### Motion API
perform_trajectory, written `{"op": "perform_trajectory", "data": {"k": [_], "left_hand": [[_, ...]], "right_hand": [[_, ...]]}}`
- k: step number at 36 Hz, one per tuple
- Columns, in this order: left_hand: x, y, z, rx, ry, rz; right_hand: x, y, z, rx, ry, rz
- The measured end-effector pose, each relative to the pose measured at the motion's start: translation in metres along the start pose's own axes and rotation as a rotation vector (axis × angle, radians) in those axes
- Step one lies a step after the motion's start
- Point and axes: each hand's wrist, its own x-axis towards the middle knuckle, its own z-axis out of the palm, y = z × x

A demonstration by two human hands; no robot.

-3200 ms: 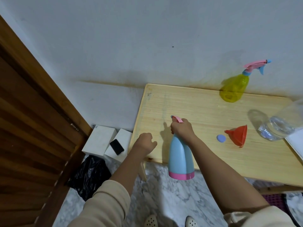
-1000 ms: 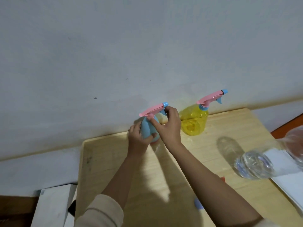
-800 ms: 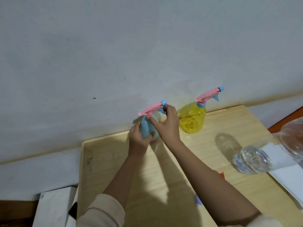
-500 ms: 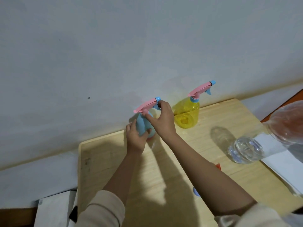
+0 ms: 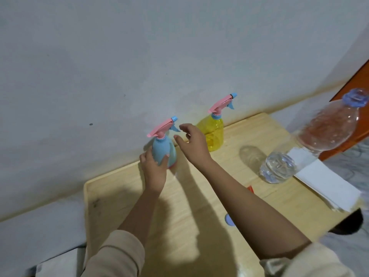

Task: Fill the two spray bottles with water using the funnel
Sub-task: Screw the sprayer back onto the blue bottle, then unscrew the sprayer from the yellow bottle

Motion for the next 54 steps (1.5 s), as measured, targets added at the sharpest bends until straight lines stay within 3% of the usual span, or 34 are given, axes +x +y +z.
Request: {"op": "perform_trajectory", "data": {"k": [6,10,15,21,27,36,40,43,50,52,54], "left_hand": [[-0.031,0.034,0.002,-0.168,0.154,0.079],[-0.045,0.050,0.022,-0.194,-0.061,0.189],[-0.026,0.067,0.064,-0.034,-0.386,0.131],[0.006,0.084,0.109,0.132,-0.482,0.107],[0.015,0.078,0.136,0.123,-0.418,0.127],[-0.036,0.095,0.115,0.079,-0.227,0.154],[-0.055,0.100,0.098,0.192,-0.190,0.161],[-0.070,0.105,0.078,0.132,-0.269,0.148],[-0.105,0.102,0.038,-0.006,-0.410,0.101],[-0.122,0.101,0.036,-0.019,-0.368,0.091],[-0.136,0.101,0.037,-0.042,-0.305,0.080]], "right_hand": [[-0.004,0.003,-0.029,0.093,0.266,0.016],[0.003,0.016,-0.055,0.077,0.360,0.101],[0.025,0.034,-0.074,0.012,0.340,0.195],[0.050,0.044,-0.077,-0.001,0.207,0.150],[0.057,0.053,-0.080,0.078,0.185,0.117],[0.041,0.027,-0.106,0.182,0.212,0.087],[0.033,0.017,-0.119,0.172,0.128,0.070],[0.027,0.011,-0.128,0.217,-0.012,0.053],[0.006,0.001,-0.160,0.466,-0.618,0.091],[-0.004,-0.002,-0.161,0.548,-0.662,0.103],[-0.016,-0.006,-0.155,0.556,-0.584,0.097]]}}
